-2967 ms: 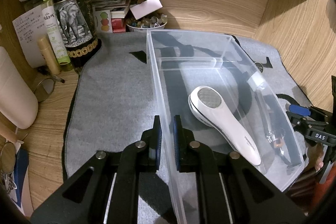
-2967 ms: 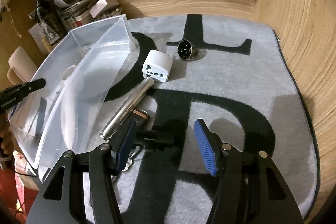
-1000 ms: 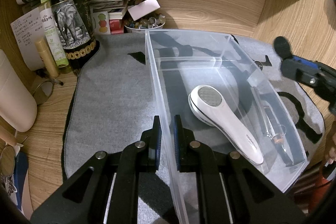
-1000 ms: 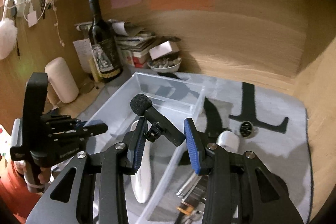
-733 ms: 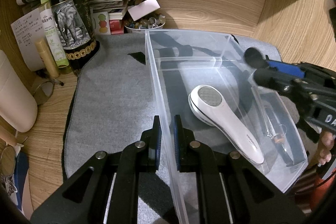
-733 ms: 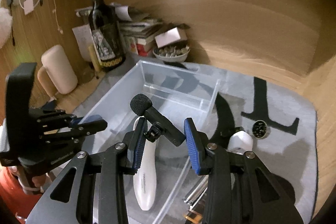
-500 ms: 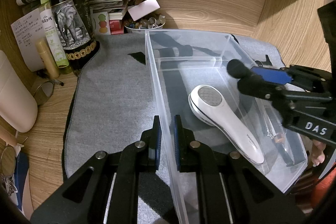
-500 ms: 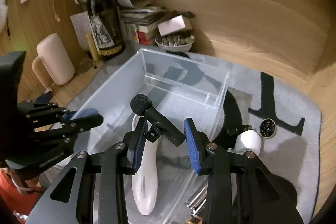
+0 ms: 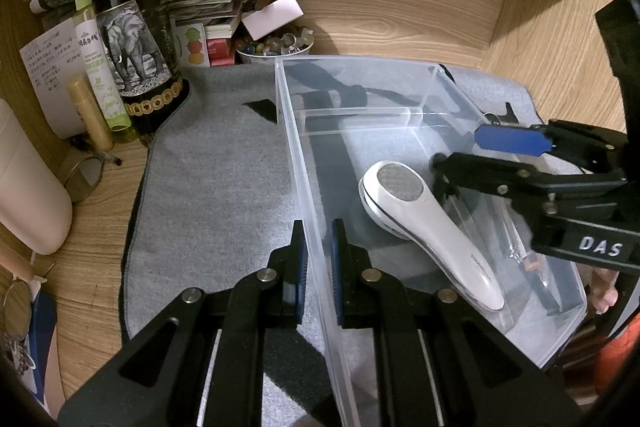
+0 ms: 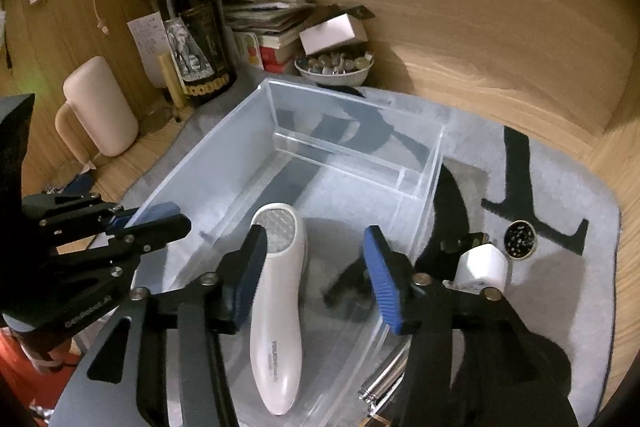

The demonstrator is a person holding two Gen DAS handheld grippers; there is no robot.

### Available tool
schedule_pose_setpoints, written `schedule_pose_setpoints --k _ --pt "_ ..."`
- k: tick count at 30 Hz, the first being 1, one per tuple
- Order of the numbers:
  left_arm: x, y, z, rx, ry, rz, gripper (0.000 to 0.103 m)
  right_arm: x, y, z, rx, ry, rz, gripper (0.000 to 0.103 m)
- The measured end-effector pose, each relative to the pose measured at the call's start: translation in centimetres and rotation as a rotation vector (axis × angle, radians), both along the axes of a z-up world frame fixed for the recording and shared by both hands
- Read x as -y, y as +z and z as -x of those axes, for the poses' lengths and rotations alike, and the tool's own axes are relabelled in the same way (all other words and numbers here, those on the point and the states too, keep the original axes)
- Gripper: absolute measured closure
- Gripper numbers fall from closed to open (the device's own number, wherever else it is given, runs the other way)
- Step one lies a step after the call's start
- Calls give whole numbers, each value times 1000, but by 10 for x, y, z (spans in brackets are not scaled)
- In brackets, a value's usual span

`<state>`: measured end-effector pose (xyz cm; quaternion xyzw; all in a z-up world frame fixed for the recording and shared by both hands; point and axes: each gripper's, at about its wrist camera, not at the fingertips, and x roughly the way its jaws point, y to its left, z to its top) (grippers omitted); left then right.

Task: Organize rigid objects
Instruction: 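Grasp the black round knob with the right gripper and drop it into the box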

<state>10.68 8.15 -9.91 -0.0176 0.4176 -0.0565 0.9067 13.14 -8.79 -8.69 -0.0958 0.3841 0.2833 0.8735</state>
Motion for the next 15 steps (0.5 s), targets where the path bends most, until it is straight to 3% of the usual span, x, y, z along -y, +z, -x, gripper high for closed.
schedule_pose_setpoints --k 15 --pt "2 0 1 -3 0 -7 93 43 32 20 81 -54 -67 51"
